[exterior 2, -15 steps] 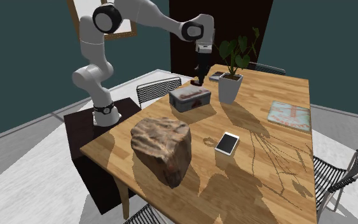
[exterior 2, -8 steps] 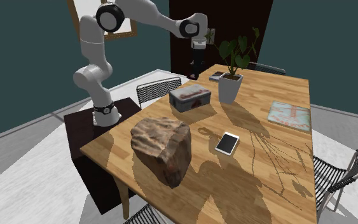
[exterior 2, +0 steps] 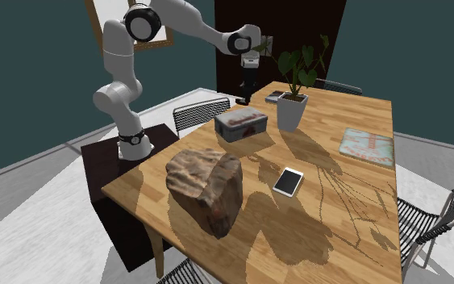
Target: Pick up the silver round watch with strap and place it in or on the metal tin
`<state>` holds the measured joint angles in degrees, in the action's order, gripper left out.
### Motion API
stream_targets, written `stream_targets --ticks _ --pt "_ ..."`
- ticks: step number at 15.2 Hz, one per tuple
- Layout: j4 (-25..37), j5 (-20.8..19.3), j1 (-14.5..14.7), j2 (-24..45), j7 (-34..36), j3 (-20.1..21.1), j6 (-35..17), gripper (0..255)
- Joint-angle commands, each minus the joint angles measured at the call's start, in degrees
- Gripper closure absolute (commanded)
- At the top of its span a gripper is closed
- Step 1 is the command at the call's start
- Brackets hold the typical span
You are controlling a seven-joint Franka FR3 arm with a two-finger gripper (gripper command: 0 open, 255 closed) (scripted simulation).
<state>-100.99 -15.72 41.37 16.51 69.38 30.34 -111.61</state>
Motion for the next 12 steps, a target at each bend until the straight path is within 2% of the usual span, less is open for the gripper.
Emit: stream_targets --ticks 1,9,12 --pt "-0.83 -0.40 0.06 0.52 0.36 -0.13 -1.27 255" --pt "-3.85 -2.31 0.44 3.05 2.00 -0.84 -6.33 255" --pt "-4.06 -2.49 0.49 3.29 2.15 -0.91 -6.73 255"
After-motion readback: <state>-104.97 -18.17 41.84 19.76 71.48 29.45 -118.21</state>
